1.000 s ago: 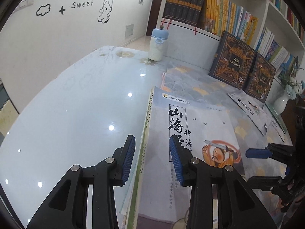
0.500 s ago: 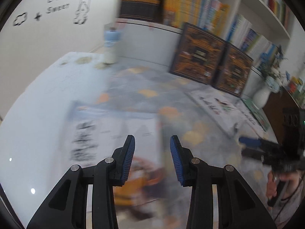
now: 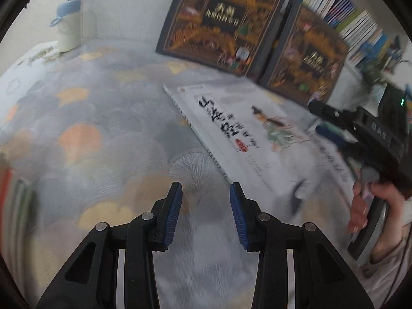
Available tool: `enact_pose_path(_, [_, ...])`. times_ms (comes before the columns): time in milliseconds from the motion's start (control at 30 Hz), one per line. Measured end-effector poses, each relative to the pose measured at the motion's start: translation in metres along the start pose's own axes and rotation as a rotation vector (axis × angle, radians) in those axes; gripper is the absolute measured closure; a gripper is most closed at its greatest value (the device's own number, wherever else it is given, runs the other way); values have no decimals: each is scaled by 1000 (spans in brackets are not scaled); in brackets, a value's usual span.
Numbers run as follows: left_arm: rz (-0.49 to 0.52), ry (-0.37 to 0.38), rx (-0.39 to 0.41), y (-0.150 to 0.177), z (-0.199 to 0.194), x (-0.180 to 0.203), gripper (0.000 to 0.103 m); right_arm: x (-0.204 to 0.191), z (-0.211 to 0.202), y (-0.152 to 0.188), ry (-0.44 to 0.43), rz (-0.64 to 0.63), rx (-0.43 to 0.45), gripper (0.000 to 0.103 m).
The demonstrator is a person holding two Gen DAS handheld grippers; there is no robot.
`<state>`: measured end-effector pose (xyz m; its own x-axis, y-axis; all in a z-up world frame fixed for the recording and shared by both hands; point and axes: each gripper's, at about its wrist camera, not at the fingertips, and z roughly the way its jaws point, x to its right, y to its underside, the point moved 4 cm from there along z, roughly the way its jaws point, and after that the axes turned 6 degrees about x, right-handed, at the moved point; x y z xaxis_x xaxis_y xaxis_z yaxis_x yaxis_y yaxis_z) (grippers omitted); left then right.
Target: Organize books
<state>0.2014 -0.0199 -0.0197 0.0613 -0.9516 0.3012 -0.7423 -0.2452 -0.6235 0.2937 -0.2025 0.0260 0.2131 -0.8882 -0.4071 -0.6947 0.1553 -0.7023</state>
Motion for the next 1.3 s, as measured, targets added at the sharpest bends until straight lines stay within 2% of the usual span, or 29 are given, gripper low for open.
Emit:
enact_pose_path(67, [10, 11, 38, 0, -1, 0, 67, 5, 23, -4, 27, -91, -30, 22])
enact_pose_path(133, [17, 26, 22, 0, -1, -3, 67, 6, 47, -2, 28, -123, -106, 22])
enact_pose_path(200, [-16, 54, 10, -3, 1, -7, 67, 4, 62, -2, 25, -155, -127, 20])
enact_pose_path(300, [-69, 99, 0, -6, 2, -14, 67, -14, 66, 1, -67, -176, -196, 18])
enact_pose_path(333, [-70, 103, -4, -7, 2, -15, 67, -18, 65, 3, -68, -189, -213, 19])
enact_pose_path(467, [-27, 50, -23, -6, 0, -11, 66, -39, 51, 26, -160, -173, -280, 19])
enact_pose_path(567, [76, -58, -28, -1, -6, -6, 65, -51, 42, 40, -145, -202, -293, 19])
enact_pose_path(733, [117, -76, -63, 11, -20, -8, 64, -53, 21, 56, -158, -111, -307, 19])
enact_pose_path(867, [139, -28, -108, 32, -40, -14, 64, -67, 5, 73, -183, -86, -326, 19])
enact_pose_path(1033, [156, 55, -146, 70, -75, -20, 64, -85, -36, 119, -220, -81, -370, 19])
enact_pose_path(1300, [180, 161, -141, 134, -133, -38, 64, -109, -102, 189, -294, -54, -389, 19])
